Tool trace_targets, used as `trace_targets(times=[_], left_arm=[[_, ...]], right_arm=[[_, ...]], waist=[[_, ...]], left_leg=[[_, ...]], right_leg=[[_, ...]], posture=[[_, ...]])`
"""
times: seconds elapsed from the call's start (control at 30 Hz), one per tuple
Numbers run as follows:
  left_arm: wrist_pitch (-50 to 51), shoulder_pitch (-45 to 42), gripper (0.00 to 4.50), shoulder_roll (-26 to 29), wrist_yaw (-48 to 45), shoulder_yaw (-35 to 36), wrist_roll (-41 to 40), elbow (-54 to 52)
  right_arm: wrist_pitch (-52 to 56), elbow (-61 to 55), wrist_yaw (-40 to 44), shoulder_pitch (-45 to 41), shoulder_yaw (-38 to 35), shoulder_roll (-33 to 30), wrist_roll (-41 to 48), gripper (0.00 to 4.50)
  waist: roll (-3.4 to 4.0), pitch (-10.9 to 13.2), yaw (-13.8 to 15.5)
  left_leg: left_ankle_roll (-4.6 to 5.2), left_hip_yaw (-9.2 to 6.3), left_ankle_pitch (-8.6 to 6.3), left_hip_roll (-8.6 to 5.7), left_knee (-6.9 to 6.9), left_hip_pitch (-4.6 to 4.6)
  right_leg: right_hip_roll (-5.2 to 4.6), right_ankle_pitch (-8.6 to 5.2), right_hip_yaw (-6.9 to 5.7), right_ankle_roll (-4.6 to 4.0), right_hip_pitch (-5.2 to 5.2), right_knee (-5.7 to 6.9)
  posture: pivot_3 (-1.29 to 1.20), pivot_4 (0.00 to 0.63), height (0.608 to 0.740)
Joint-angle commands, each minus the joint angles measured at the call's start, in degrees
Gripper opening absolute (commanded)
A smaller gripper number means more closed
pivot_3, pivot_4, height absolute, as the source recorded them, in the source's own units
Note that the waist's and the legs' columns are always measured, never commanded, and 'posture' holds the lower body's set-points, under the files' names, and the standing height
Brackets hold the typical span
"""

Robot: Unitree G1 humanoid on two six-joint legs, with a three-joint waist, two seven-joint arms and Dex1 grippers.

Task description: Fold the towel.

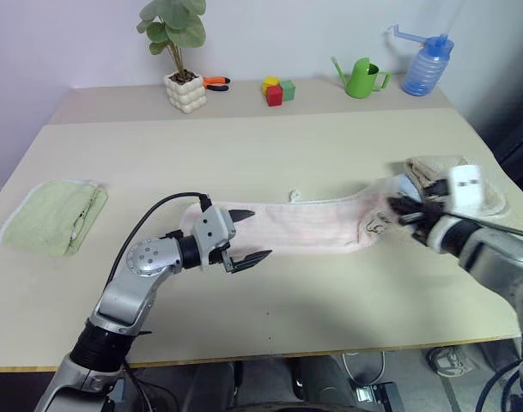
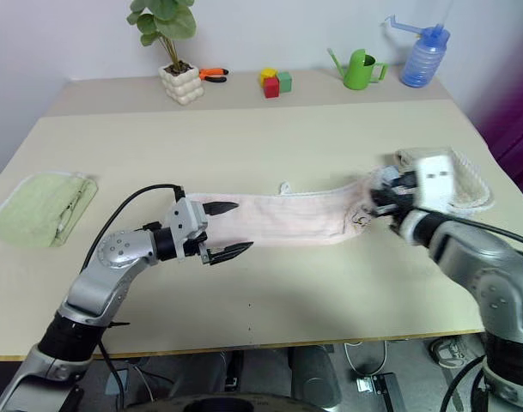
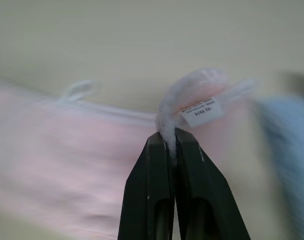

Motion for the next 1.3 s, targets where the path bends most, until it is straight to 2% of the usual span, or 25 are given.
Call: trace_targets(times=[0.03,0.27,0.63,0.73,0.9,1.03,1.13,1.3], left_arm=[[-0.75,-0.35,4.43,-0.48,0.46,0.09,0.22,-1.47],[0.78,0.65,4.43,-1.01,2.11,0.43,0.27,-3.89],[2.17,0.30,4.43,-1.02,2.76,0.16,0.25,-4.87],[2.39,0.30,4.43,-0.98,2.72,0.18,0.24,-4.94],[2.54,0.53,4.43,-0.66,2.68,0.59,0.19,-4.88],[2.46,0.47,4.43,-0.14,2.85,1.54,0.24,-4.09],[2.12,0.13,4.43,0.23,2.88,2.22,0.34,-3.00],[2.01,-0.28,4.43,0.09,3.09,2.08,0.43,-2.49]], right_arm=[[-2.85,-2.58,3.75,-3.52,10.33,0.62,-6.46,0.07],[-4.61,-0.18,6.60,-6.31,22.13,4.45,-15.92,0.07],[-3.60,1.20,10.41,-6.06,21.45,8.84,-18.68,0.07],[-2.88,0.06,11.13,-5.96,18.32,10.74,-16.48,0.93],[-5.94,-3.55,15.73,-3.31,11.41,8.90,-13.86,3.31],[-8.45,-3.12,19.85,-1.70,1.93,7.74,-9.14,3.31],[-10.02,3.23,17.36,-4.29,-1.80,8.54,-10.99,2.36],[-15.33,12.63,15.44,-6.41,3.45,9.77,-19.63,0.05]], waist=[[-0.01,0.01,0.06],[-0.05,0.03,0.25],[-0.05,0.03,0.18],[-0.05,0.03,0.18],[-0.05,0.03,0.37],[-0.06,0.03,0.25],[-0.06,0.04,0.01],[-0.06,0.04,0.09]], left_leg=[[0.00,0.00,0.00,-0.01,0.00,-0.01],[-0.01,-0.03,0.00,-0.06,0.00,-0.08],[-0.01,-0.04,0.00,-0.06,0.00,-0.07],[-0.01,-0.05,0.00,-0.06,0.00,-0.08],[-0.01,-0.05,0.00,-0.07,0.00,-0.09],[-0.01,-0.04,0.00,-0.08,0.00,-0.10],[-0.01,-0.03,0.00,-0.05,0.00,-0.05],[-0.01,-0.03,0.00,-0.04,-0.02,-0.06]], right_leg=[[-0.01,0.00,0.00,0.00,-0.01,-0.01],[-0.10,0.00,-0.01,0.00,-0.04,-0.05],[-0.09,0.00,-0.02,0.00,-0.05,-0.04],[-0.09,0.00,-0.03,0.00,-0.06,-0.04],[-0.10,0.01,-0.03,0.01,-0.06,-0.04],[-0.11,0.01,-0.04,0.01,-0.05,-0.06],[-0.08,0.01,-0.02,0.01,-0.05,-0.04],[-0.05,0.00,-0.03,-0.01,-0.06,-0.03]], posture=[[0.00,0.150,0.730],[0.00,0.150,0.730],[0.00,0.150,0.730],[0.00,0.150,0.730],[0.00,0.150,0.730],[0.00,0.150,0.730],[0.00,0.150,0.730],[0.00,0.150,0.730]])
